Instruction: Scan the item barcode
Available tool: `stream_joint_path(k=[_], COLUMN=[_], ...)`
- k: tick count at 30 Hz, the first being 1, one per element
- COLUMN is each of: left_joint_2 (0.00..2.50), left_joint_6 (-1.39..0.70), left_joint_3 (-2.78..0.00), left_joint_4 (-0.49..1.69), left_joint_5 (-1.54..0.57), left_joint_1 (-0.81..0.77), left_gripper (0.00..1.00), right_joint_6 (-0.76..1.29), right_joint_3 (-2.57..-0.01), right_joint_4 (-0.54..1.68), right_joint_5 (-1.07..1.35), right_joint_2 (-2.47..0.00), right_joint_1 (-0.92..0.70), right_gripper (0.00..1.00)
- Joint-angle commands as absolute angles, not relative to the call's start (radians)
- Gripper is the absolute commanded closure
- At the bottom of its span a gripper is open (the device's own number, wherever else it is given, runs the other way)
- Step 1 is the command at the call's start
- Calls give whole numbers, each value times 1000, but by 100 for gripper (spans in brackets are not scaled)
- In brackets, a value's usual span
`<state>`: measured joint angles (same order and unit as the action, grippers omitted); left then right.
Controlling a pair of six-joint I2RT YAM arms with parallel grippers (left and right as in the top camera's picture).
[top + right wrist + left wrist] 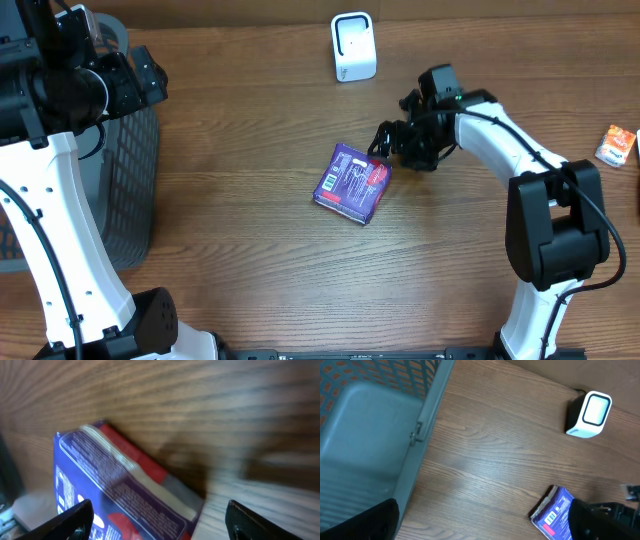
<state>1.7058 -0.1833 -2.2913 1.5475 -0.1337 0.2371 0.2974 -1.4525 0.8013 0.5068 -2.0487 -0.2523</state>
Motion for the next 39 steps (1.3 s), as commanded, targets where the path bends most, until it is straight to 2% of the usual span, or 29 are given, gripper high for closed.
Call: stream_joint_path(k=[1,4,5,8,10,13,14,21,26,31,33,36,39], left_joint_2=[1702,1702,1702,1702,1702,1702,1702,1702,1702,1702,1702,1702,1702], left_joint_6=[-179,-179,-179,-179,-179,-179,-179,-179,-179,-179,-179,-179,-179], left_joint_3=[-2305,-2305,-2305,-2305,-2305,-2305,-2305,-2305,-2305,-2305,-2305,-2305,-2305], left_joint_4=[1544,1544,1544,1544,1544,1544,1544,1544,1544,1544,1544,1544,1544], left_joint_5=[-126,-126,-126,-126,-126,-126,-126,-126,-126,-126,-126,-126,-126], left_joint_1=[235,235,235,235,235,235,235,235,235,235,235,235,235], left_gripper=[0,0,0,0,0,0,0,0,0,0,0,0,0], right_joint_6=[279,276,276,276,277,277,277,253,279,456,639,781,810], right_joint_3=[-1387,-1374,-1374,-1374,-1374,-1380,-1391,-1588,-1802,-1900,-1873,-1855,-1853], right_joint_4=[720,700,701,709,718,736,752,1023,1293,1526,1623,1687,1694], right_joint_5=[619,619,619,596,563,547,547,398,59,-330,-476,-562,-536], right_joint_2=[-2030,-2030,-2030,-2030,-2030,-2029,-2028,-1971,-1895,-1872,-1873,-1874,-1874], right_joint_1=[-269,-281,-284,-289,-289,-284,-278,-234,-253,-313,-319,-317,-317], right_gripper=[14,15,19,45,66,91,96,96,96,96,96,96,92])
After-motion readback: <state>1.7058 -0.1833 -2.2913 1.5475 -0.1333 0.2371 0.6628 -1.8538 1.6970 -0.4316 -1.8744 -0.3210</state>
